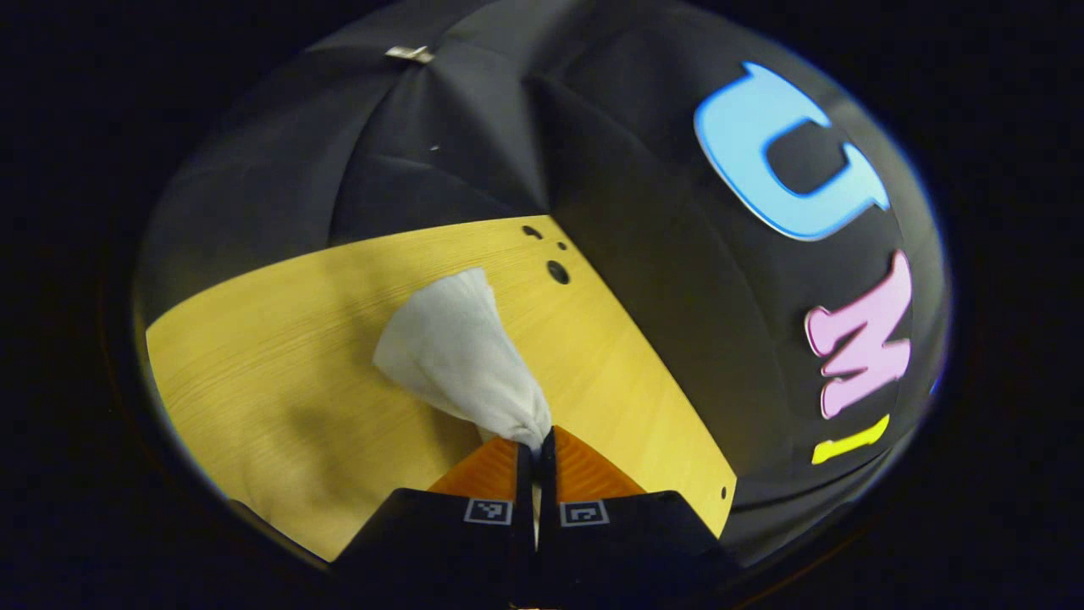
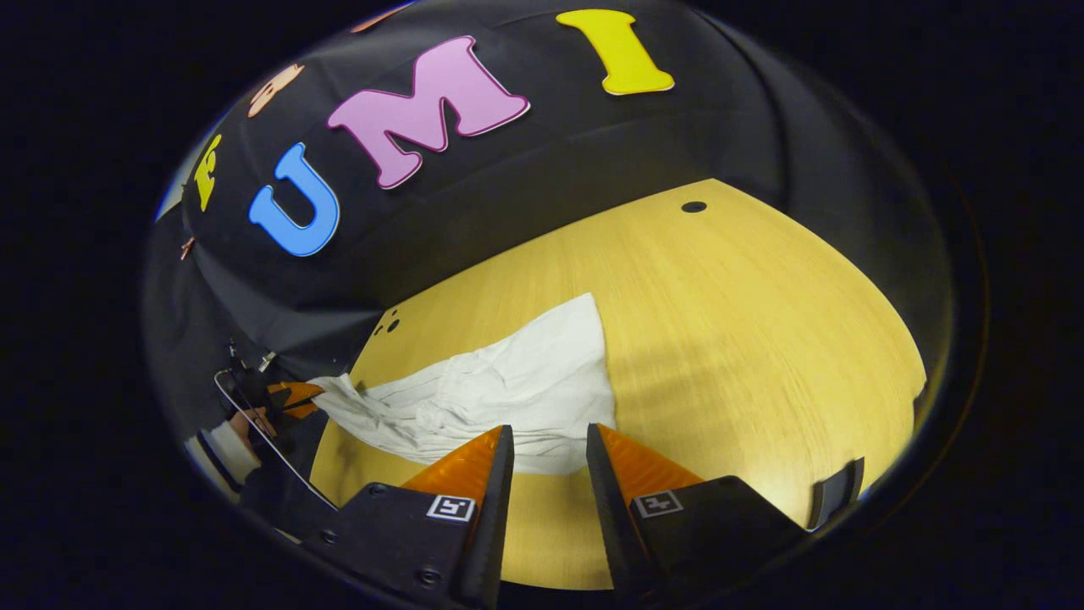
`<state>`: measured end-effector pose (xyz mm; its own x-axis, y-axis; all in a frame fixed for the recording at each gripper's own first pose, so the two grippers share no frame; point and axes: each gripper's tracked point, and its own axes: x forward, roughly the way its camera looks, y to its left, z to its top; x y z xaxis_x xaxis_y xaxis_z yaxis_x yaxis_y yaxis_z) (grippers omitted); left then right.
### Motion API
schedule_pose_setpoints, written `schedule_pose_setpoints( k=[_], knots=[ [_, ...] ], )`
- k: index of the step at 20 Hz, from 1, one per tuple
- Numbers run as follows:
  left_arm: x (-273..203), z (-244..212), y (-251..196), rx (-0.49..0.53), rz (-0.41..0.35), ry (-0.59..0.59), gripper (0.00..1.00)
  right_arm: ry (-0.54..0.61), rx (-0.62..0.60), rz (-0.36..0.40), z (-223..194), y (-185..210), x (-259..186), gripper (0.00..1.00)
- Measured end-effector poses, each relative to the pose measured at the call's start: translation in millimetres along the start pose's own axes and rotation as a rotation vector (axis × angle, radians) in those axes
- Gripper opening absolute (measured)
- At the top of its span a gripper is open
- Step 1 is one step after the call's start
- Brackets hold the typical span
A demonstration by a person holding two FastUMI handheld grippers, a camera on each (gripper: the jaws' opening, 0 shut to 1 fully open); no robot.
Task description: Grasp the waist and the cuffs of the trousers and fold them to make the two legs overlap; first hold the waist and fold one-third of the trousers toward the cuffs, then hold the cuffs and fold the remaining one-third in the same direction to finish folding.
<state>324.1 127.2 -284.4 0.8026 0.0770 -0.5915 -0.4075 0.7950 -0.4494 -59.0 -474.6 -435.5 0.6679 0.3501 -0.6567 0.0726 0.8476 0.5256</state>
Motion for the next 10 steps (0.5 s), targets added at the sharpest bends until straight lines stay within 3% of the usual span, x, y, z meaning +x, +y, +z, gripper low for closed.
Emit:
schedule_pose_setpoints(
  k=[5,6,9,10],
  knots=[
    [2,-28,-80,0.208,-0.087,-0.005,0.06,-0.011,0.029,-0.026,13,-31,-3,0.53],
    [1,-38,-96,0.239,-0.108,0.004,0.06,-0.014,0.036,-0.026,16,-35,-3,0.43],
    [5,-74,-140,0.335,-0.172,0.034,0.06,-0.018,0.042,-0.029,21,-49,-4,0.43],
    [6,-88,-154,0.369,-0.193,0.050,0.06,-0.018,0.042,-0.033,22,-54,-5,0.53]
  ],
)
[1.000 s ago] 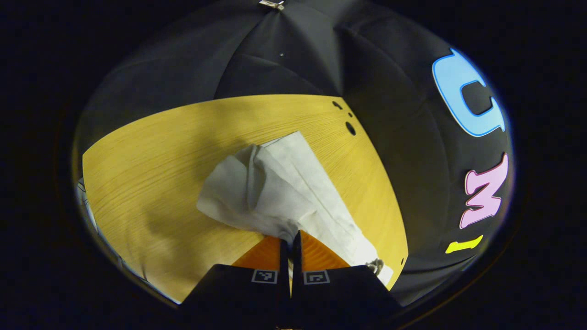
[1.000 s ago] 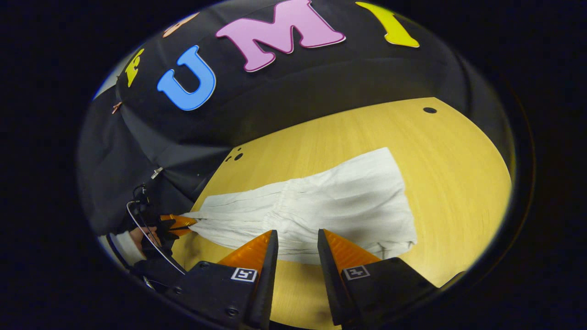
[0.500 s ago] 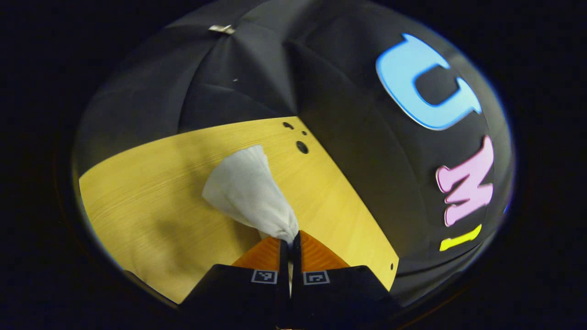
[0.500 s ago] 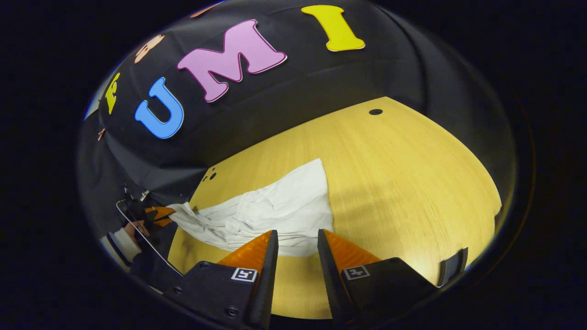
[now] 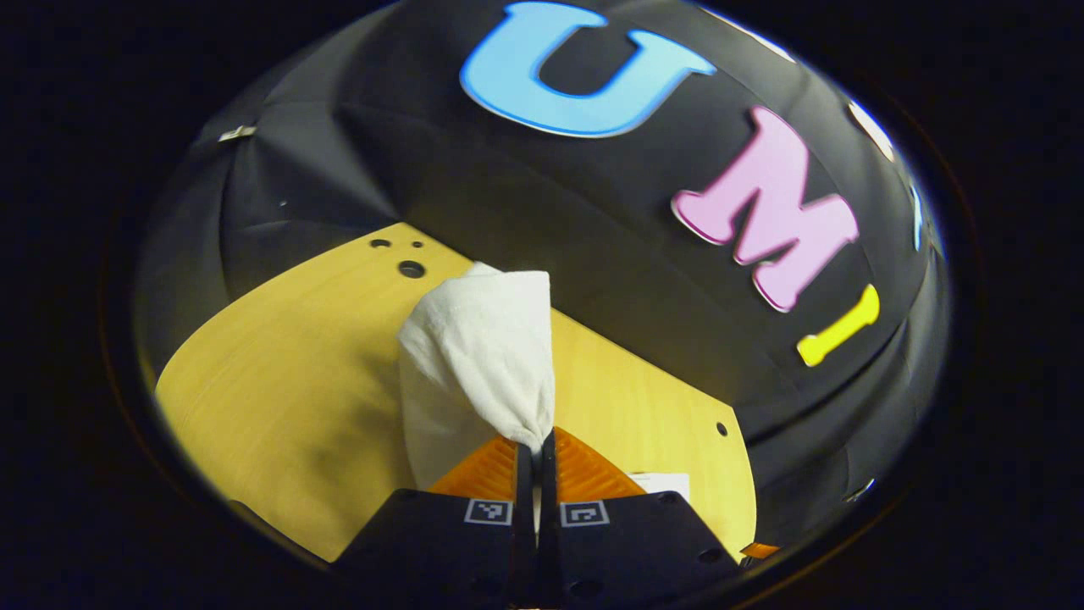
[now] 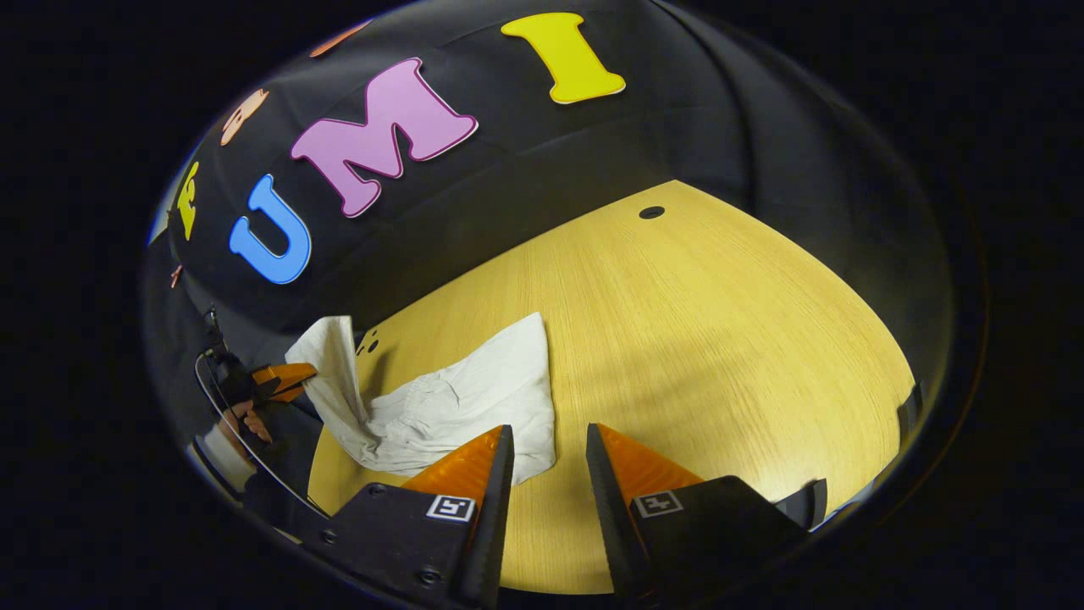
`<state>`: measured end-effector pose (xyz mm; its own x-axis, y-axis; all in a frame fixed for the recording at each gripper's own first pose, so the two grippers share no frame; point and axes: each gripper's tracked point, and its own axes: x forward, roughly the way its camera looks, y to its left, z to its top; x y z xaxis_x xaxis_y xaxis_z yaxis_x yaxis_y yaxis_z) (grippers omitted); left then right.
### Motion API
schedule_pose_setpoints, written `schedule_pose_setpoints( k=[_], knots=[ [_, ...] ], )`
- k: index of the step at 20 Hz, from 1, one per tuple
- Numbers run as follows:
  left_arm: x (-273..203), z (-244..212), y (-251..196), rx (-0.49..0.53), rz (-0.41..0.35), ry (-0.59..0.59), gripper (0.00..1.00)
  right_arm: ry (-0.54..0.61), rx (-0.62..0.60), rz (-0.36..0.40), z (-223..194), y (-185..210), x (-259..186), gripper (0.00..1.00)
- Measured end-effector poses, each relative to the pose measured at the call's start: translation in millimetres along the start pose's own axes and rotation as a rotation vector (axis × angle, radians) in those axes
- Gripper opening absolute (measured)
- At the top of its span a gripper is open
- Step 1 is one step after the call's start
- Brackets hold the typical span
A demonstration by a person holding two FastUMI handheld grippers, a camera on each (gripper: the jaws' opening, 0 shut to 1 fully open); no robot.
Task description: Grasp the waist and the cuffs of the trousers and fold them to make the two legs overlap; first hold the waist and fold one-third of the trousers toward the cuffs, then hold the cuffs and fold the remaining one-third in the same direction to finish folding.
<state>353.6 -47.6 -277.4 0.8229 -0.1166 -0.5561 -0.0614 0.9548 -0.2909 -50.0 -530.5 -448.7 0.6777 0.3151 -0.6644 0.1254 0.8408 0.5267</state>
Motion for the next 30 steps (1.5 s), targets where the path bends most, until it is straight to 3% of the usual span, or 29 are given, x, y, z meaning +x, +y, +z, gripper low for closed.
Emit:
schedule_pose_setpoints(
  k=[1,4,5,8,10,11,13,14,18,20,21,22,23,25,27,30],
  knots=[
    [3,-12,-15,0.037,-0.022,0.014,0.06,0.001,0.003,-0.004,1,-4,0,0.42],
    [11,-51,-54,0.132,-0.081,0.075,0.06,0.009,0.011,-0.013,2,-16,0,0.43],
    [14,-69,-66,0.155,-0.102,0.104,0.06,0.013,0.010,-0.016,2,-19,1,0.53],
    [22,-118,-90,0.275,-0.145,0.179,0.06,0.026,0.009,-0.023,2,-27,1,0.53],
    [25,-148,-93,0.375,-0.146,0.228,0.06,0.031,0.011,-0.023,3,-29,2,0.53],
    [26,-164,-93,0.422,-0.140,0.252,0.01,0.034,0.010,-0.023,3,-30,2,0.53],
    [25,-188,-89,0.504,-0.126,0.291,0.06,0.042,0.010,-0.022,-1,-33,2,0.53],
    [25,-196,-88,0.551,-0.116,0.303,0.01,0.047,0.012,-0.023,-2,-35,2,0.53],
    [16,-226,-95,0.642,-0.154,0.353,0.14,0.058,0.031,-0.029,-6,-40,0,0.53],
    [15,-230,-102,0.642,-0.189,0.346,0.28,0.058,0.040,-0.034,-7,-43,-1,0.53],
    [13,-232,-107,0.642,-0.208,0.344,0.49,0.058,0.043,-0.037,-8,-43,-2,0.53],
    [10,-234,-113,0.637,-0.232,0.347,0.55,0.060,0.046,-0.039,-8,-44,-3,0.53],
    [6,-235,-117,0.633,-0.258,0.348,0.47,0.062,0.049,-0.041,-9,-44,-3,0.53],
    [-2,-238,-128,0.632,-0.319,0.344,0.68,0.059,0.055,-0.045,-8,-43,-4,0.53],
    [-10,-237,-129,0.630,-0.338,0.334,0.79,0.055,0.057,-0.045,-7,-41,-5,0.53],
    [-24,-232,-135,0.593,-0.361,0.333,0.86,0.054,0.049,-0.040,-10,-33,-4,0.53]
  ],
)
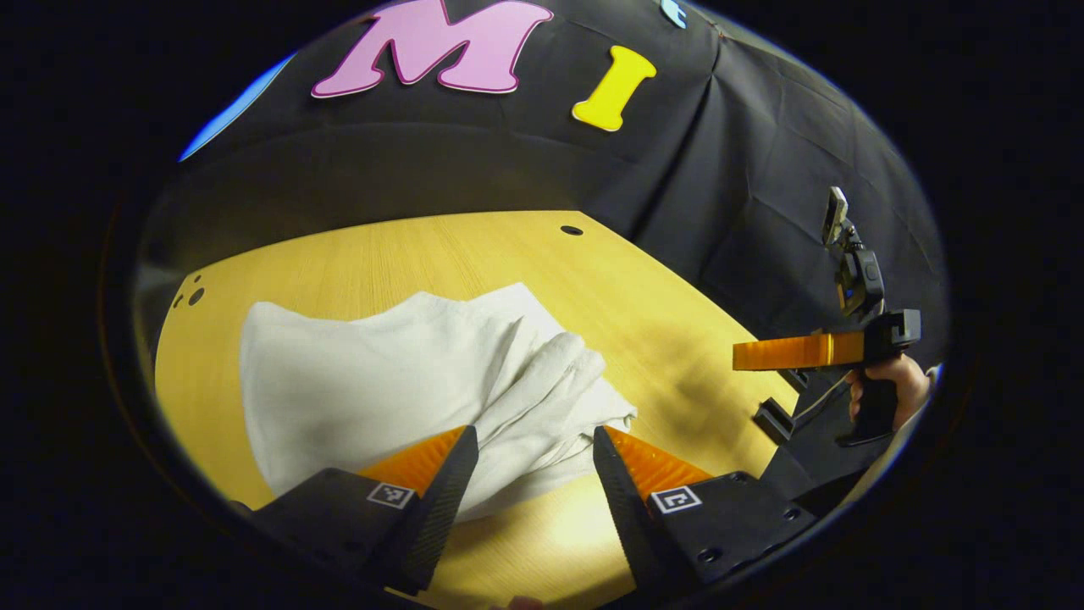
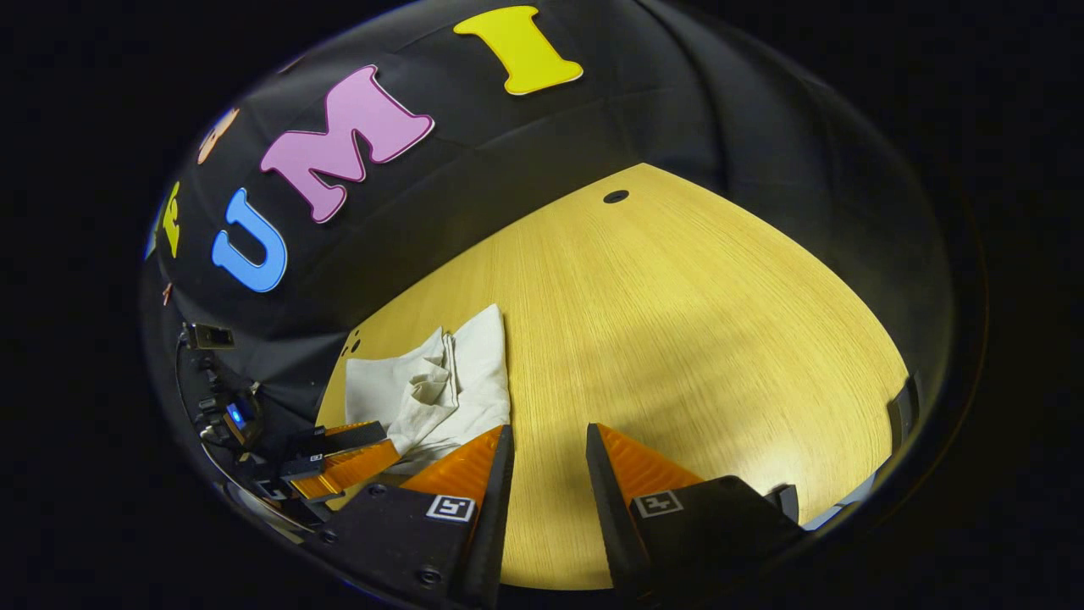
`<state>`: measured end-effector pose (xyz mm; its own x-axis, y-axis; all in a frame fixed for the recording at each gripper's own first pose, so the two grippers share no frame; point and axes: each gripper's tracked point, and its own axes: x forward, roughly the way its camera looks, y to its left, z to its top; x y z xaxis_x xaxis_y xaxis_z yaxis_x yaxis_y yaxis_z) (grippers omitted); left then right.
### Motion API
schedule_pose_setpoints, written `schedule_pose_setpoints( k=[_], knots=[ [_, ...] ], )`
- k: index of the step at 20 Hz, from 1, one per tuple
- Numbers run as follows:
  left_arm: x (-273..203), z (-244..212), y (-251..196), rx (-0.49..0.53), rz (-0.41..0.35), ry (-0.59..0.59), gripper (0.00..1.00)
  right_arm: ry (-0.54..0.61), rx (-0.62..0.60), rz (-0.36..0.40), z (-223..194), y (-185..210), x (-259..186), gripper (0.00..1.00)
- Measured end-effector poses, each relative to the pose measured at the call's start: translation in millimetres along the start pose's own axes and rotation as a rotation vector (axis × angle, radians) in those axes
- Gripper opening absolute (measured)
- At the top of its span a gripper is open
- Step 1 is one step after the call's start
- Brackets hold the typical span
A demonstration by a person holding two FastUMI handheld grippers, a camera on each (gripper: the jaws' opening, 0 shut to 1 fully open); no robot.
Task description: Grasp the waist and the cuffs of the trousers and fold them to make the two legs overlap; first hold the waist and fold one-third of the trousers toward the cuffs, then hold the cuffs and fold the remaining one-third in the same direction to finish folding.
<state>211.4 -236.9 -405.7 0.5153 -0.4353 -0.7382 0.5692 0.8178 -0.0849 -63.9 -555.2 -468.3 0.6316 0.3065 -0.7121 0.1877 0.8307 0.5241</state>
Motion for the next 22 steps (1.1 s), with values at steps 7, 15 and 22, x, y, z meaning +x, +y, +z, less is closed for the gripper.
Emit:
schedule_pose_setpoints(
  k=[7,15,22],
  knots=[
    [-43,6,5,-0.054,-0.003,-0.047,0.87,0.003,-0.026,0.025,-12,34,-1,0.53],
    [-95,-7,52,-0.104,0.055,-0.056,0.87,-0.026,-0.066,0.060,-28,97,-12,0.77],
    [-137,-8,84,-0.125,0.076,-0.102,0.87,-0.065,-0.168,0.095,-38,160,-24,0.82]
  ],
)
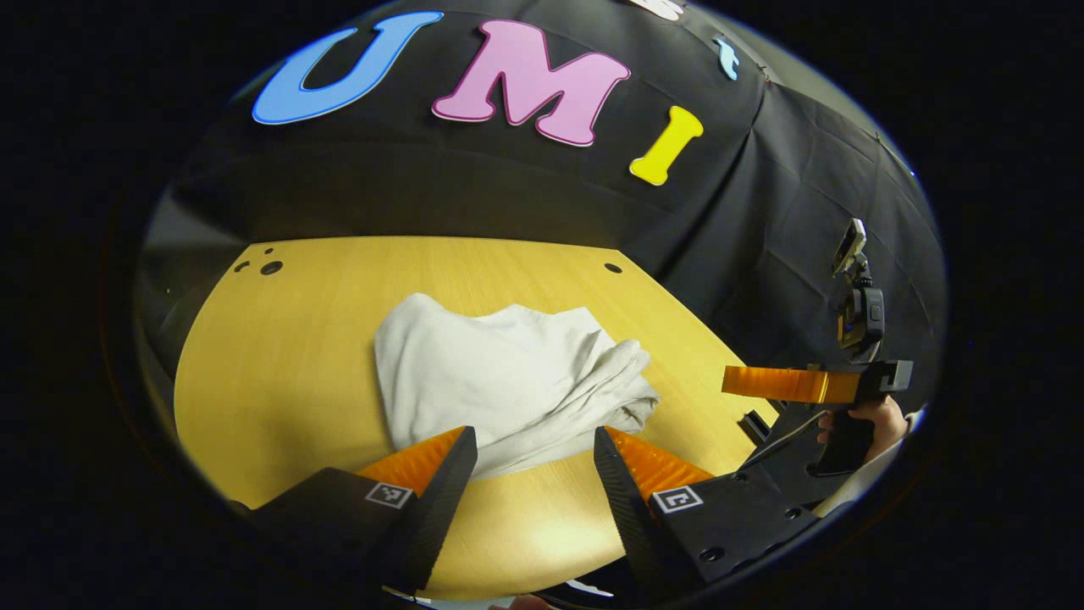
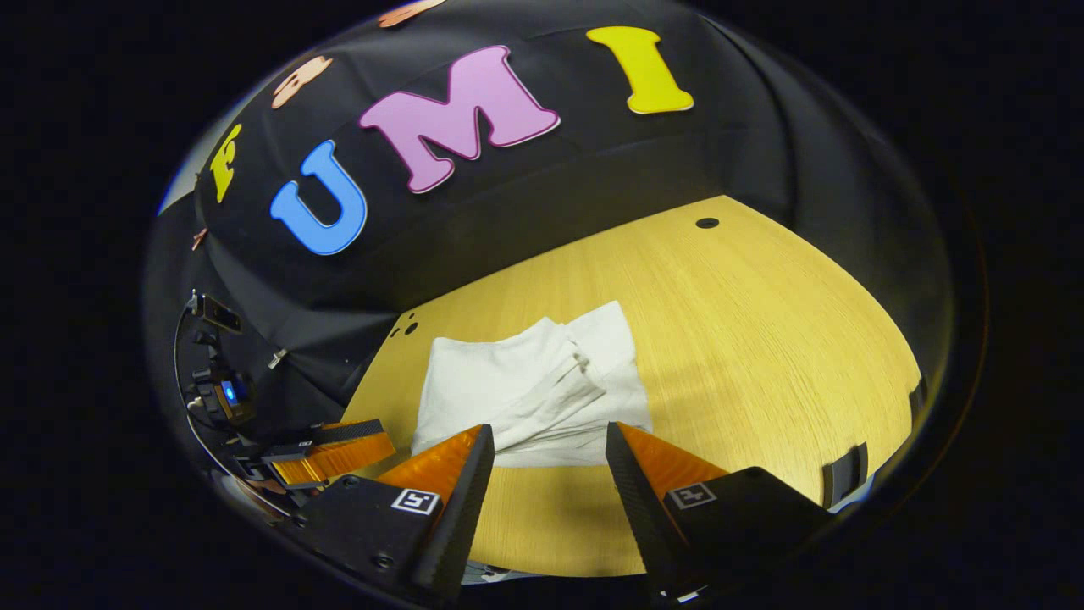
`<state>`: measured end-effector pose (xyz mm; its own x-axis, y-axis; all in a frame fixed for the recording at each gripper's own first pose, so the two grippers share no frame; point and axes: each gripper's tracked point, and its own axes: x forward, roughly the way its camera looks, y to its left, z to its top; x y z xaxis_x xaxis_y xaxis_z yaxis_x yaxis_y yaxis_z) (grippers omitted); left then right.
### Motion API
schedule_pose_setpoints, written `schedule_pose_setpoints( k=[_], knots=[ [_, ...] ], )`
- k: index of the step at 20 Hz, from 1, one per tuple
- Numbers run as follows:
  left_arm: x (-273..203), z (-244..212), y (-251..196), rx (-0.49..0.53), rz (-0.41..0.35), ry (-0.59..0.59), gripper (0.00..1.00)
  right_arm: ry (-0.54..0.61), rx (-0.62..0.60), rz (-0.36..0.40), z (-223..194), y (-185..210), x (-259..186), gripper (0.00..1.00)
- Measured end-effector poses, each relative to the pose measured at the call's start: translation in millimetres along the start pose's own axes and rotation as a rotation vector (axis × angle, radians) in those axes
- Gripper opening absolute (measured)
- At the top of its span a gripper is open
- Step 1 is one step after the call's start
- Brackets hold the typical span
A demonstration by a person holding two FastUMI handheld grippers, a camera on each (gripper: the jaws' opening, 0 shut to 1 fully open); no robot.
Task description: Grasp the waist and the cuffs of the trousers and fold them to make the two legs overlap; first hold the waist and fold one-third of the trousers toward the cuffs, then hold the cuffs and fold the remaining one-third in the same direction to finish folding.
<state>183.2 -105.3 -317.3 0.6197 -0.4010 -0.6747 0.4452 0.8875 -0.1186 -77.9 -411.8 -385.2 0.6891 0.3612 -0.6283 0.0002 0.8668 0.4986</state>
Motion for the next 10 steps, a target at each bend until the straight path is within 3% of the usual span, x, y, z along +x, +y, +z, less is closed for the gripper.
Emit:
schedule_pose_setpoints(
  k=[10],
  knots=[
    [-45,-7,46,-0.090,0.074,-0.033,0.87,0.006,-0.049,0.024,-3,35,16,0.82]
  ],
)
